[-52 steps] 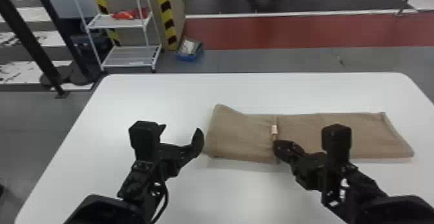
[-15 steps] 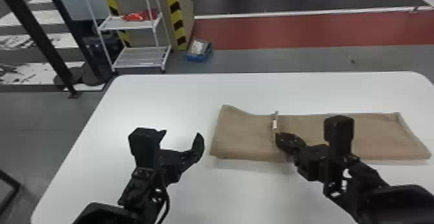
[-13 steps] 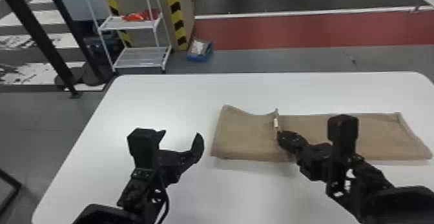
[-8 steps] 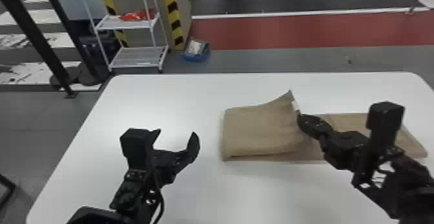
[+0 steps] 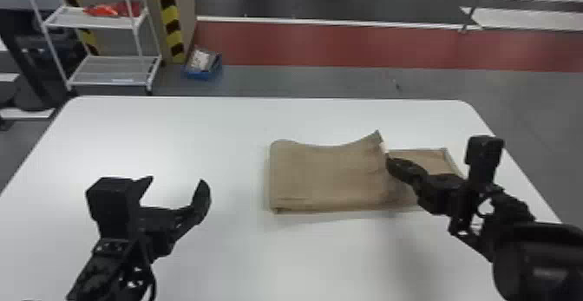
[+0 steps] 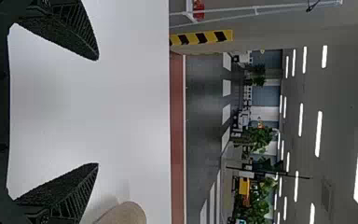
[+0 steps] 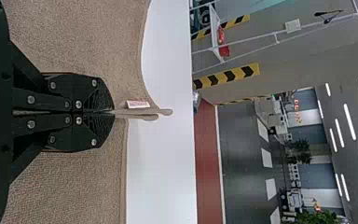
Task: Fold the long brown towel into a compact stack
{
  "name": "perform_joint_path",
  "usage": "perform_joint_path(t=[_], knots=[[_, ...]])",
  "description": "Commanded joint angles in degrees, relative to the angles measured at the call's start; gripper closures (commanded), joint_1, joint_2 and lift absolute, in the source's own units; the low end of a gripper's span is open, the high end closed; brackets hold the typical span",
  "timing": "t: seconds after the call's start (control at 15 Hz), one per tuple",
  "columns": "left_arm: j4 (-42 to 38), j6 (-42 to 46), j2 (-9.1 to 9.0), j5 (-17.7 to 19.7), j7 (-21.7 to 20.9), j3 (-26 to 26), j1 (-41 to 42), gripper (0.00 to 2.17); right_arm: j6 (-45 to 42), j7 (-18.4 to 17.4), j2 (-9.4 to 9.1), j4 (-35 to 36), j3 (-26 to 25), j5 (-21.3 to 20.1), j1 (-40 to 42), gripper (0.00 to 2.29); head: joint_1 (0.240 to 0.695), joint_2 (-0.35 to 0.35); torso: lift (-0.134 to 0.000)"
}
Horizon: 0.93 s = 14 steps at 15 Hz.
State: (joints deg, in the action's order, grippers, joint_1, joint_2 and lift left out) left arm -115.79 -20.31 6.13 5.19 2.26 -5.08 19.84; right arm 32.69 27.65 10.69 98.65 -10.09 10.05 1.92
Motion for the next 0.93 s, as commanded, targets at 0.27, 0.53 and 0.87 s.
perform_joint_path(t=[0.27, 0.53, 0.87], knots=[[0.7, 0.1, 0.02, -0.2, 0.2, 0.2, -0.5, 0.07, 7.5, 1.7, 1.44, 5.9, -7.4, 3.0, -1.4, 1.15, 0.695, -0.102, -0.125], [1.4, 0.5, 0.02, 0.0, -0.1, 0.4, -0.5, 0.07, 4.4, 2.1, 1.88, -1.4, -5.6, -1.2, -2.7, 1.15, 0.695, -0.144, -0.125], [2.2, 0.5, 0.02, 0.1, 0.0, 0.7, -1.4, 0.07, 8.1, 3.0, 1.44, 4.8, -8.3, 1.1, -2.4, 1.15, 0.695, -0.137, -0.125]])
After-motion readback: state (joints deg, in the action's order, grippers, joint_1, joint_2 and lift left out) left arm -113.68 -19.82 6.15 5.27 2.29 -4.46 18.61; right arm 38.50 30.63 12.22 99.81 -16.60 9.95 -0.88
